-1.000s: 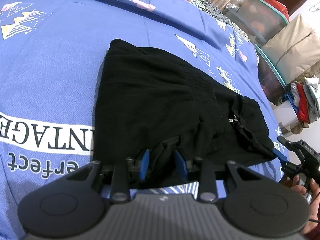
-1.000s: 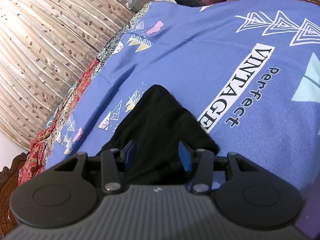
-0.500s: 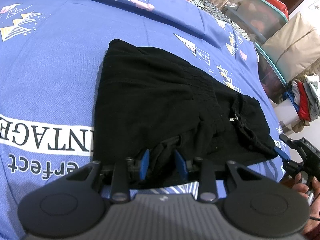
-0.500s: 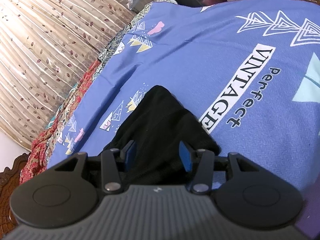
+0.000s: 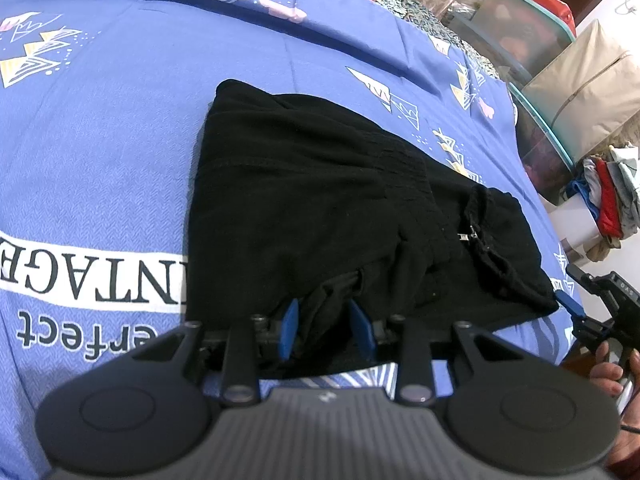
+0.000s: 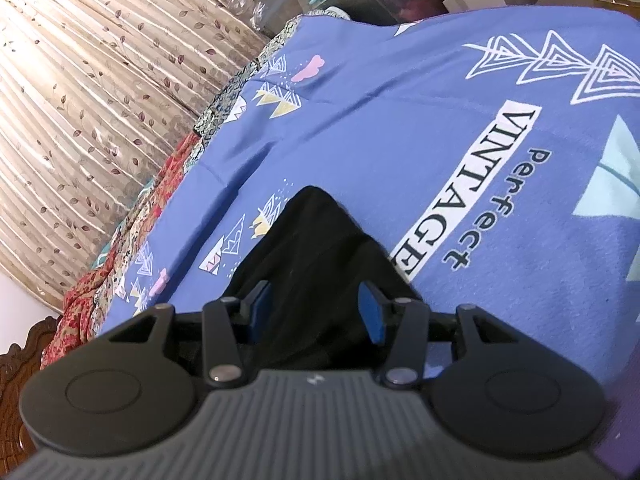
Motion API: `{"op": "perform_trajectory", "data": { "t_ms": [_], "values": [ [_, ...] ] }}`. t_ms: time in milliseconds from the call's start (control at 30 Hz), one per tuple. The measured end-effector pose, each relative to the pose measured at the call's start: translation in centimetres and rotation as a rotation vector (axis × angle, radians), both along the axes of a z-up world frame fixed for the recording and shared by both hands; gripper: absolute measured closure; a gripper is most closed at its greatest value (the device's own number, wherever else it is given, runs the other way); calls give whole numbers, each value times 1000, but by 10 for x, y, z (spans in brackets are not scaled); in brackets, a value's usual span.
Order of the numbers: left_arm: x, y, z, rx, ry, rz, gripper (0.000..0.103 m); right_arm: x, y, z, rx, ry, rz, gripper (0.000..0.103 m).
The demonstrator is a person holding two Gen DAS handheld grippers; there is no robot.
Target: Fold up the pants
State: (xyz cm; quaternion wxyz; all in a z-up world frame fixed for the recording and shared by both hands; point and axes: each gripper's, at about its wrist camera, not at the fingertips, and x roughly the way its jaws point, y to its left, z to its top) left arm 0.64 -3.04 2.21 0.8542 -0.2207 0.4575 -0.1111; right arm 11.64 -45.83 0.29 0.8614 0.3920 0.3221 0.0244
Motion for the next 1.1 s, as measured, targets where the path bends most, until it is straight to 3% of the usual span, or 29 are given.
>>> {"op": "perform_trajectory", "data": {
  "t_ms": [1100],
  "values": [
    [0, -2, 0, 3, -1, 1, 72, -3, -1, 0, 8, 0, -11, 50]
  ]
}}
